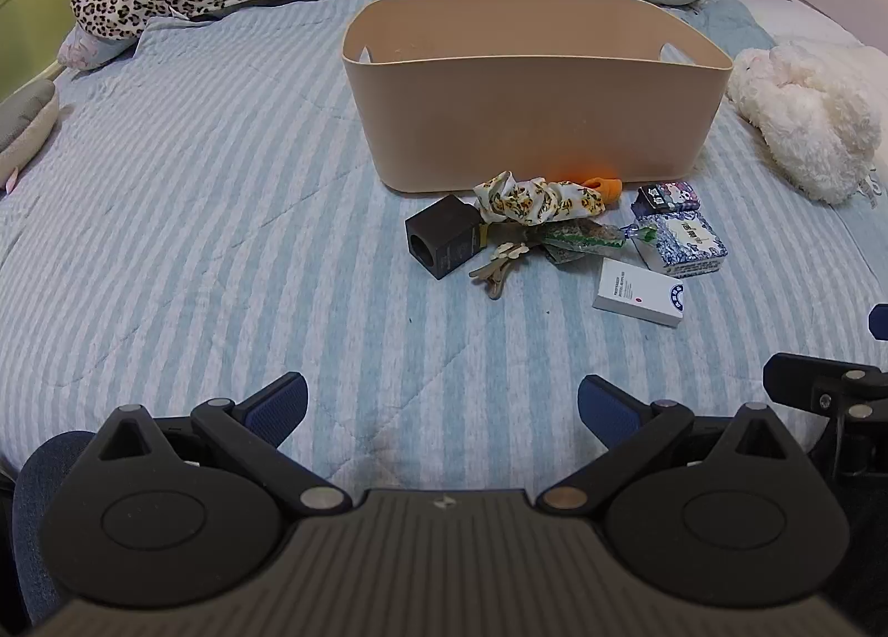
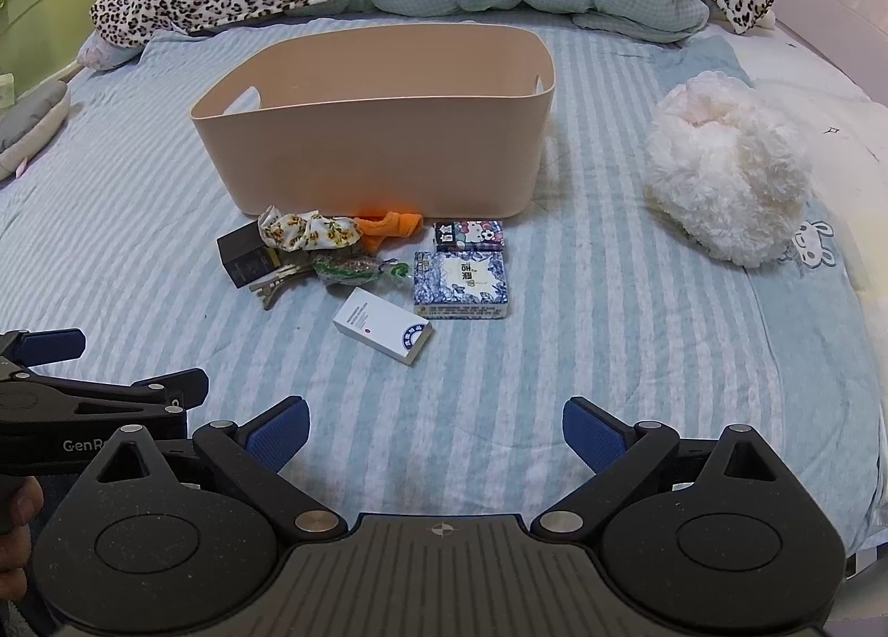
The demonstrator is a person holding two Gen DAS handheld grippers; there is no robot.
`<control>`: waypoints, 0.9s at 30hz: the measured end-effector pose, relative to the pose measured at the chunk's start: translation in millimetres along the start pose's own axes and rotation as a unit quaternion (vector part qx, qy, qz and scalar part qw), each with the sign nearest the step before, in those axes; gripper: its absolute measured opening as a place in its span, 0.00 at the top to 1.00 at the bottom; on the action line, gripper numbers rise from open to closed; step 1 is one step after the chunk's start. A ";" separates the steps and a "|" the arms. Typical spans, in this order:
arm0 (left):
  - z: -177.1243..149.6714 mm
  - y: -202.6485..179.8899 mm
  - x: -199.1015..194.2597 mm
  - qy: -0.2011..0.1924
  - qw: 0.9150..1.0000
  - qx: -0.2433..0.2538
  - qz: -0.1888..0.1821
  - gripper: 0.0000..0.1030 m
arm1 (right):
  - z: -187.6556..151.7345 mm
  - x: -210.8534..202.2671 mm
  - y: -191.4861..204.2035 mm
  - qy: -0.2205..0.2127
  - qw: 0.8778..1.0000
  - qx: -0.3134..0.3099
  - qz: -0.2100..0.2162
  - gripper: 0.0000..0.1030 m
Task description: Organize objects
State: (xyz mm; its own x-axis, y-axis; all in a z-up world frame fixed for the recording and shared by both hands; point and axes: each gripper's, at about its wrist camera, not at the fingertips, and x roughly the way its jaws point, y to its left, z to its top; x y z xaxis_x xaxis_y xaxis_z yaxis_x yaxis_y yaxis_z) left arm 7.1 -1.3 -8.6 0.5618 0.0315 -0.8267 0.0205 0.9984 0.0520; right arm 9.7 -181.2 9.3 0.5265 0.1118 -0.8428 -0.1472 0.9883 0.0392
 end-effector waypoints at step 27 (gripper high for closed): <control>0.6 -0.9 2.0 0.000 1.000 0.001 -0.001 0.00 | 0.3 1.2 4.2 0.000 1.000 -0.008 -0.002 0.04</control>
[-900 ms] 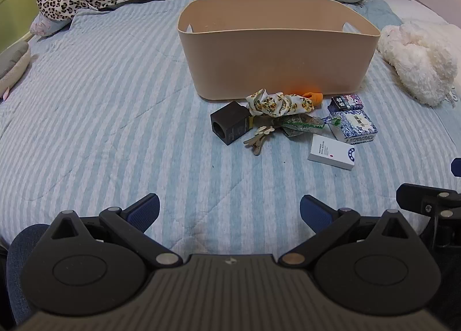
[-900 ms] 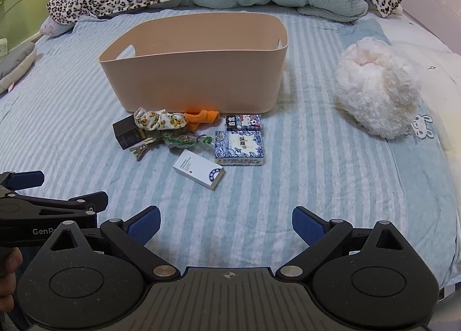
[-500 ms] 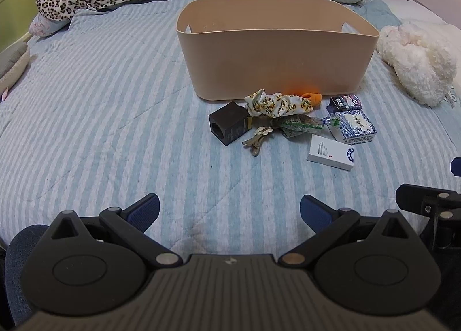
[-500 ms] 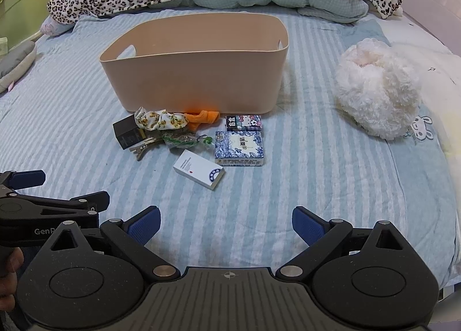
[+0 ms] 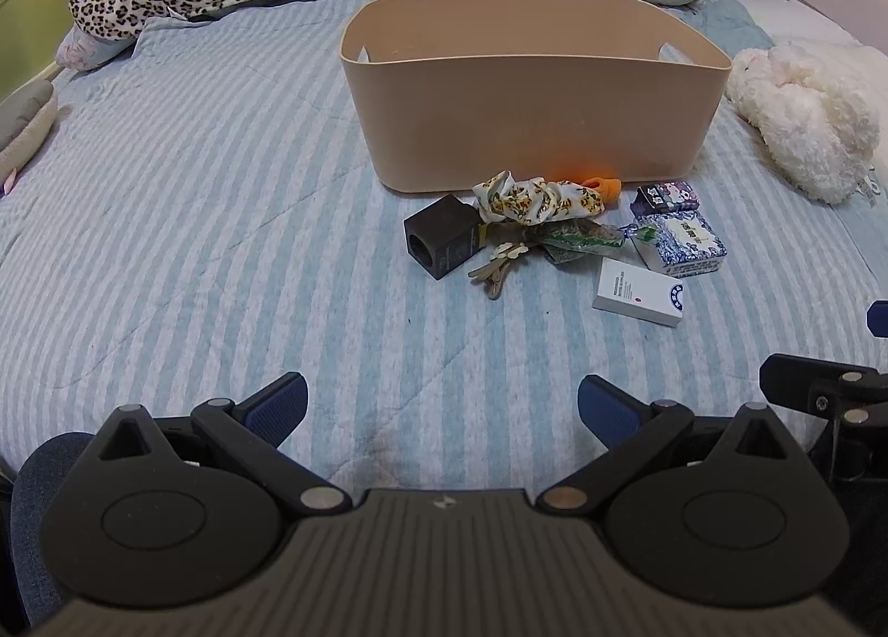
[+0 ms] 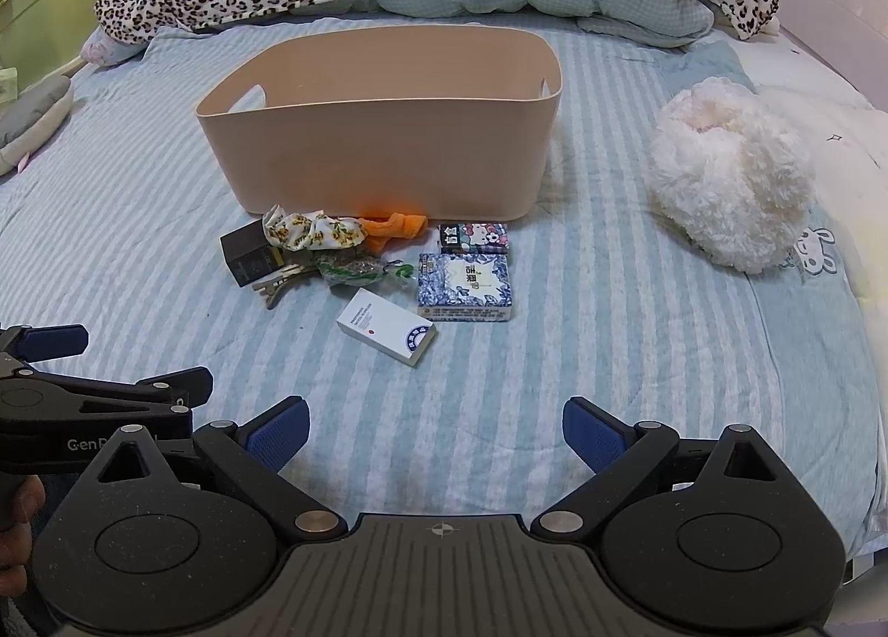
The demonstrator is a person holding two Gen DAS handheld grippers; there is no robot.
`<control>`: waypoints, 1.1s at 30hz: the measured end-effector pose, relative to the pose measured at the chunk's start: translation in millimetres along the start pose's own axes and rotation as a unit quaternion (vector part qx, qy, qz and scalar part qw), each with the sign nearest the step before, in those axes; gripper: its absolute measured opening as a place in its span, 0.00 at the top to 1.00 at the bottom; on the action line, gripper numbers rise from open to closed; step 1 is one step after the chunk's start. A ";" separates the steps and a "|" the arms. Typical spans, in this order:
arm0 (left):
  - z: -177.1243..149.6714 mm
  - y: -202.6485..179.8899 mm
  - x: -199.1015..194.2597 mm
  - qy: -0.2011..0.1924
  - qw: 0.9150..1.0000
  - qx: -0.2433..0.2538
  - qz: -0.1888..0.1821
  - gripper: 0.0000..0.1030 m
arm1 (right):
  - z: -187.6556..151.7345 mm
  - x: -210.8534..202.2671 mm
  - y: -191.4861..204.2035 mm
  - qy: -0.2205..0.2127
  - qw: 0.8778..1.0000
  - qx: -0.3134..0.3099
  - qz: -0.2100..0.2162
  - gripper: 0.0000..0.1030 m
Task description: Organize objects
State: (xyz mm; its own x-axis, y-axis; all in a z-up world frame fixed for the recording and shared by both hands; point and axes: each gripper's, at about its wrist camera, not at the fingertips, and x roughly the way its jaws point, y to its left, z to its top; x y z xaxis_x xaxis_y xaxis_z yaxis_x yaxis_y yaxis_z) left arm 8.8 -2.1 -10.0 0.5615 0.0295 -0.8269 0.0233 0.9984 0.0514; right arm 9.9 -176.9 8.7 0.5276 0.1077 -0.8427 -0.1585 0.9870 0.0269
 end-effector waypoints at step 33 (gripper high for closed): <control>3.4 1.1 -1.3 -0.006 1.000 0.004 0.001 0.00 | 0.9 6.9 -0.3 0.005 1.000 0.006 0.000 0.04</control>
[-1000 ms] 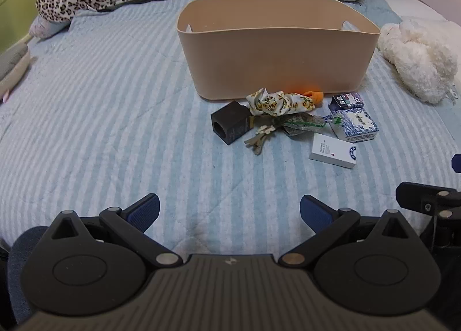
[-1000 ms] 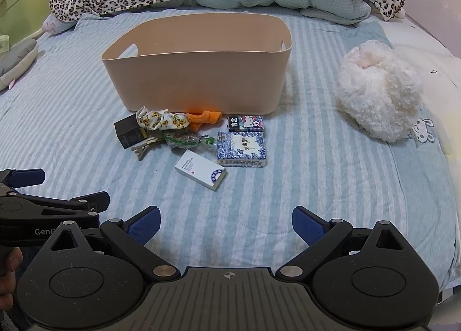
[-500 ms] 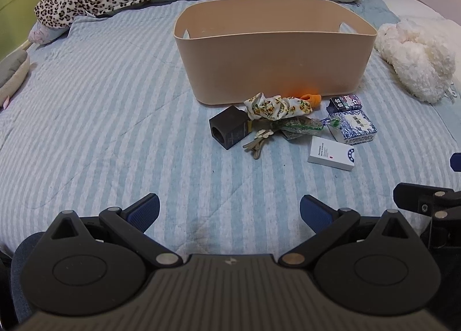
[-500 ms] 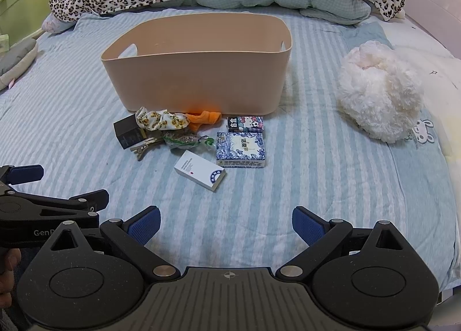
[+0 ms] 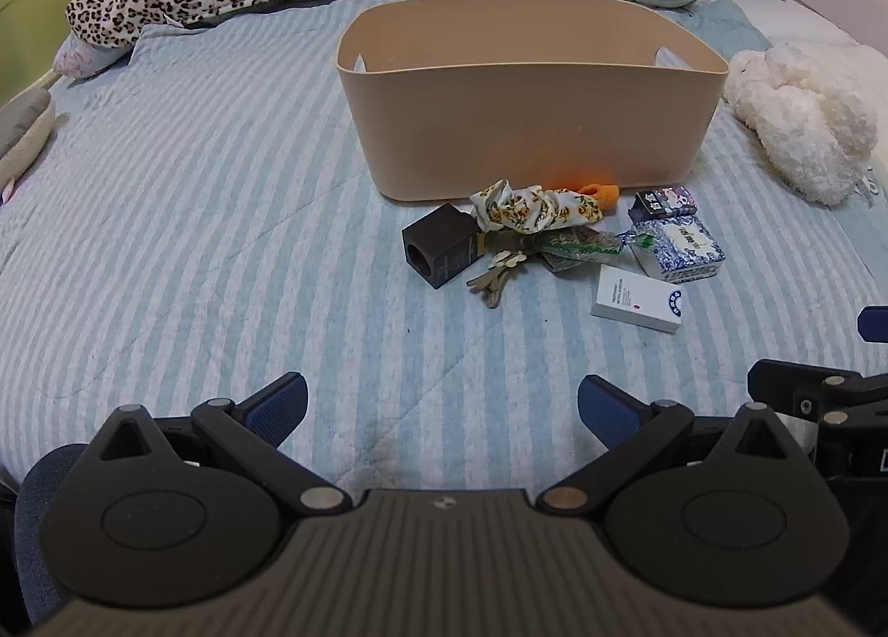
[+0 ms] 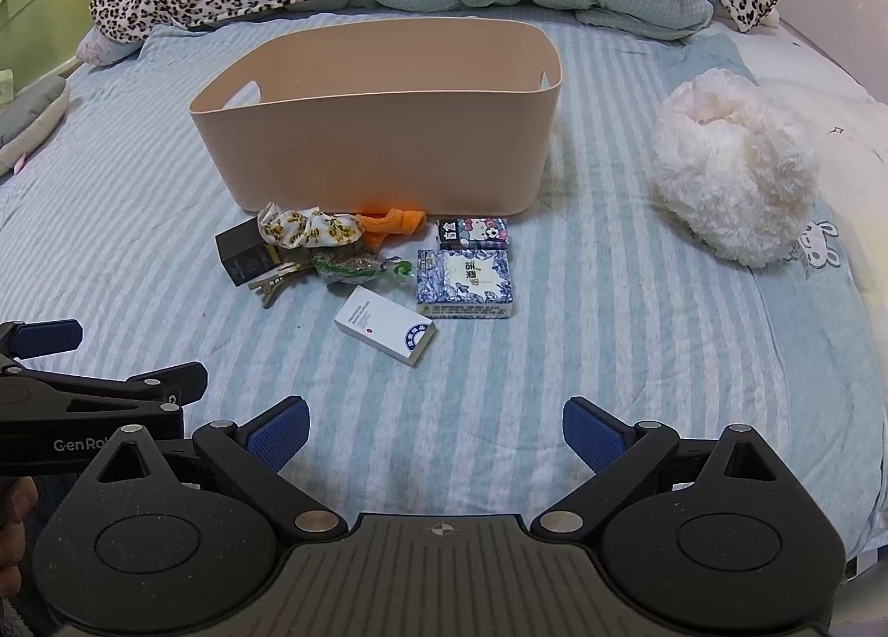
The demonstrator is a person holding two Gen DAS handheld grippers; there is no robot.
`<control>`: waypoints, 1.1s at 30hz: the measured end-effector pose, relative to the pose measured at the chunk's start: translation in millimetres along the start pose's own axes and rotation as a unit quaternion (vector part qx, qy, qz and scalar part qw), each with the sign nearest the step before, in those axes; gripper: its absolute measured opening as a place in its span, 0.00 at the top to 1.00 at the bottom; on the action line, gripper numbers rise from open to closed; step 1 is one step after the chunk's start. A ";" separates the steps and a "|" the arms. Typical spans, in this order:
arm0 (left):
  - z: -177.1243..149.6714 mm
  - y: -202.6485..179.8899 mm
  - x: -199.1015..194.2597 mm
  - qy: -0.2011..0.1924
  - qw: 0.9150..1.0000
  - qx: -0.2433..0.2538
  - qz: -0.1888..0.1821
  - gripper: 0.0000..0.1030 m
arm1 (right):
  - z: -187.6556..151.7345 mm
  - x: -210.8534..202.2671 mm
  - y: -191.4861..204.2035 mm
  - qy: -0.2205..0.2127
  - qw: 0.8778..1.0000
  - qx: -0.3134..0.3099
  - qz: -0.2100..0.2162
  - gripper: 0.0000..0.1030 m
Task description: Organize objects
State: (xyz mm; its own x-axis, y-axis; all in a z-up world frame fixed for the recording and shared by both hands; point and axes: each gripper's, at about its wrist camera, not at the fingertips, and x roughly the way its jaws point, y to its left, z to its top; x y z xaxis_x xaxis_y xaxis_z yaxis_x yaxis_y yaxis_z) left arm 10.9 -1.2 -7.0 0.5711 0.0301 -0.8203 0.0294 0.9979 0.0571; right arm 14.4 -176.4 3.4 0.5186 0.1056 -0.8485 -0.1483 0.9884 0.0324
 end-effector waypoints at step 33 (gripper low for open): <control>51.6 29.3 105.0 -0.021 0.997 0.072 -0.024 0.00 | 34.7 102.8 5.5 0.050 0.998 0.018 0.036 0.16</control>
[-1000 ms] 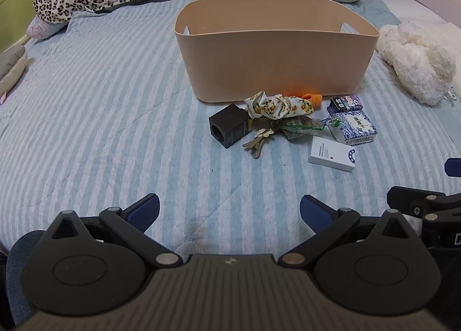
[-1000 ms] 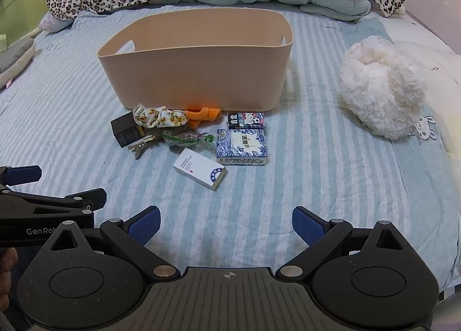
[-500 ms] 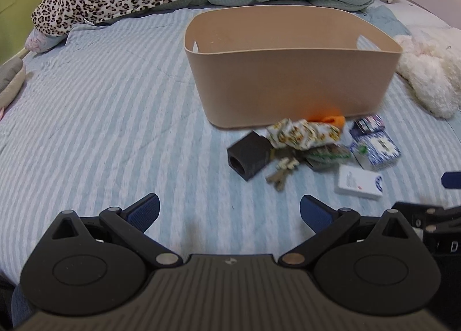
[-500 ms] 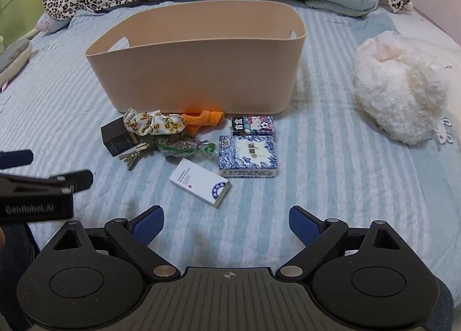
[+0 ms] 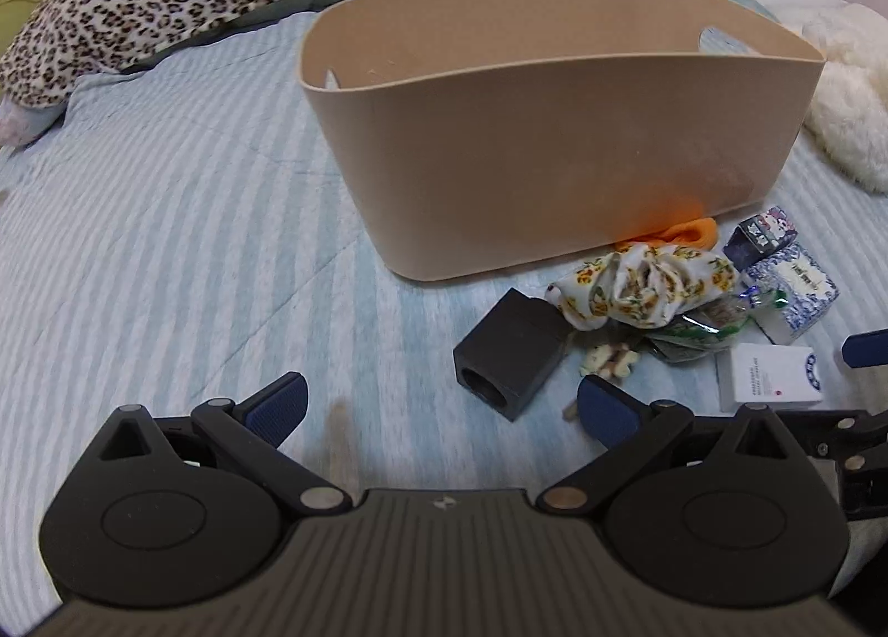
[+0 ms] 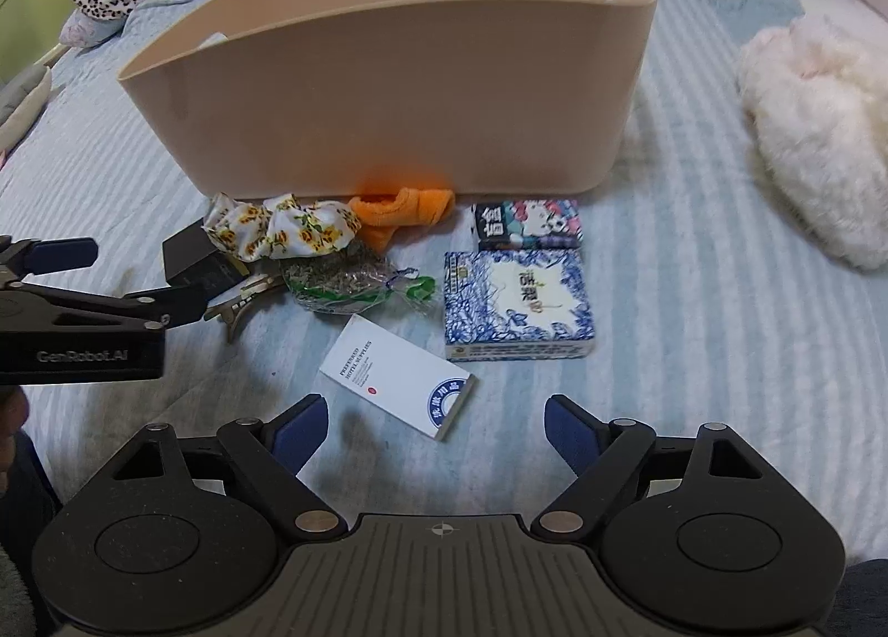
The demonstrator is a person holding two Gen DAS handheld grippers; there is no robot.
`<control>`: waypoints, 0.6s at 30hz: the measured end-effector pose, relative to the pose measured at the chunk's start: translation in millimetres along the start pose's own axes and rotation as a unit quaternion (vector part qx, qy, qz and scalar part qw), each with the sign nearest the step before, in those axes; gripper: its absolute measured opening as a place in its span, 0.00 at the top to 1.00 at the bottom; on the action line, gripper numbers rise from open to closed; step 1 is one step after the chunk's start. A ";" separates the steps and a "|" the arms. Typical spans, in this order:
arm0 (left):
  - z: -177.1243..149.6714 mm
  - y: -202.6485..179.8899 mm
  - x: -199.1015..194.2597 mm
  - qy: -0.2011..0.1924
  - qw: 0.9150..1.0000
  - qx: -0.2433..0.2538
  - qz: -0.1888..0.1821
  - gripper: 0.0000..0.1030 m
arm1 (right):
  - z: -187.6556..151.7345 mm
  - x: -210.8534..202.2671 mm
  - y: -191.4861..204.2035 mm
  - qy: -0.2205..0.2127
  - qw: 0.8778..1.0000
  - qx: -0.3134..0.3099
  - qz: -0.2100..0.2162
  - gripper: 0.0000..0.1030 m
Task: Organize objects
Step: 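Grasp the white card box with the right tool while the left tool grasps the black cube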
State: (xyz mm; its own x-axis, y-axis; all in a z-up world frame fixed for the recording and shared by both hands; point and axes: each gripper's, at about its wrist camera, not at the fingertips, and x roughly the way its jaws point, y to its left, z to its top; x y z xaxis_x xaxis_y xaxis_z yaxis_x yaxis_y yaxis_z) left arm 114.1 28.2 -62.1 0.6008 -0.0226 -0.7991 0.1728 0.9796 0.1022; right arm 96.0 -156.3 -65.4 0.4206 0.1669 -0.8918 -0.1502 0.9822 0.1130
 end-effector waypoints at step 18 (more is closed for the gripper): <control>3.1 0.5 17.9 -0.013 0.998 0.028 -0.056 0.45 | 1.1 23.5 16.9 -0.010 0.999 0.044 -0.006 0.40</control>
State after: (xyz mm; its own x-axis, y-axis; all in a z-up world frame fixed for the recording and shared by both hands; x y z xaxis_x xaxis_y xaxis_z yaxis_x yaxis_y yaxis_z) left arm 127.4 27.7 -74.5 0.5943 -0.1376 -0.7924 0.2828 0.9581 0.0458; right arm 104.3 -135.6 -83.9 0.4393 0.1566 -0.8846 -0.0670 0.9877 0.1416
